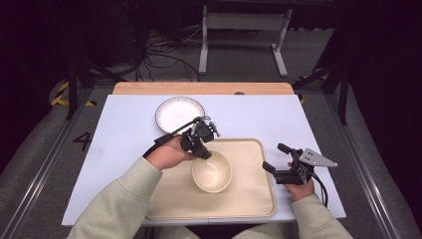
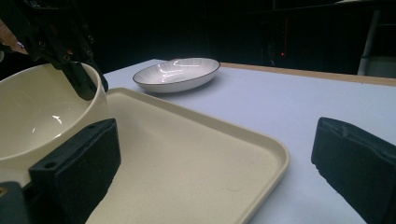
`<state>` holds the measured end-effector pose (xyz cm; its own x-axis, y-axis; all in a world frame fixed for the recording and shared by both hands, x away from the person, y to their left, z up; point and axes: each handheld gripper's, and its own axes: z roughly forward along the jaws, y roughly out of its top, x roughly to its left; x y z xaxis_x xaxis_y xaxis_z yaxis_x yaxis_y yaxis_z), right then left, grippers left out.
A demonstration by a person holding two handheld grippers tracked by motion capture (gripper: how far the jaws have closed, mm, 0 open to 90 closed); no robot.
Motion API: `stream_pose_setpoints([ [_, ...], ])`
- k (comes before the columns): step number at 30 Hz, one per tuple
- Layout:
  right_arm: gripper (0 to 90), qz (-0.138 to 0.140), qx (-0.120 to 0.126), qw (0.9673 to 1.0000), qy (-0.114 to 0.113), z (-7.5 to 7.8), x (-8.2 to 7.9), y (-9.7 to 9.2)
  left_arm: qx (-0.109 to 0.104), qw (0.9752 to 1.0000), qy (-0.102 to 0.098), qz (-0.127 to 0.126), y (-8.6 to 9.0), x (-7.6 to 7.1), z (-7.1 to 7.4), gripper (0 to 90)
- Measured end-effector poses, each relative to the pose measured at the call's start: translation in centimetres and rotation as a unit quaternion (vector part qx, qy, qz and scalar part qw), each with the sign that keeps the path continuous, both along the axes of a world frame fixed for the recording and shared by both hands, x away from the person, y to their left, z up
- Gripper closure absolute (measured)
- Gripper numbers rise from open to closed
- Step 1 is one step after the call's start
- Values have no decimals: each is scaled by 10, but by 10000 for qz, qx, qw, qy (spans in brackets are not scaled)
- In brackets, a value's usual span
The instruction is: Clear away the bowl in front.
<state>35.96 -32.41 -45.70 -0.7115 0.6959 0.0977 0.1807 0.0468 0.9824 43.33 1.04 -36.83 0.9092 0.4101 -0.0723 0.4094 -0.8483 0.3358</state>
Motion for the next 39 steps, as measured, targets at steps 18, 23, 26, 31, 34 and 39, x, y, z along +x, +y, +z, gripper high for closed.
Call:
stream_pose_setpoints([
  [18,17,7,7,10000,5,0,0,0,99,9999,5,-129,-3,0,-4,811],
  [23,17,11,5,10000,6,0,0,0,87,9999,24,-146,-3,0,-5,811],
  [26,17,13,5,10000,8,0,0,0,75,9998,41,-168,-2,0,-5,809],
  [31,17,19,5,10000,9,0,0,0,60,9998,67,-187,-1,2,-6,806],
  [34,17,20,8,10000,10,0,0,0,70,9998,99,-162,0,2,-7,804],
  [39,17,21,9,10000,10,0,0,0,145,9997,198,-75,2,5,-9,778],
])
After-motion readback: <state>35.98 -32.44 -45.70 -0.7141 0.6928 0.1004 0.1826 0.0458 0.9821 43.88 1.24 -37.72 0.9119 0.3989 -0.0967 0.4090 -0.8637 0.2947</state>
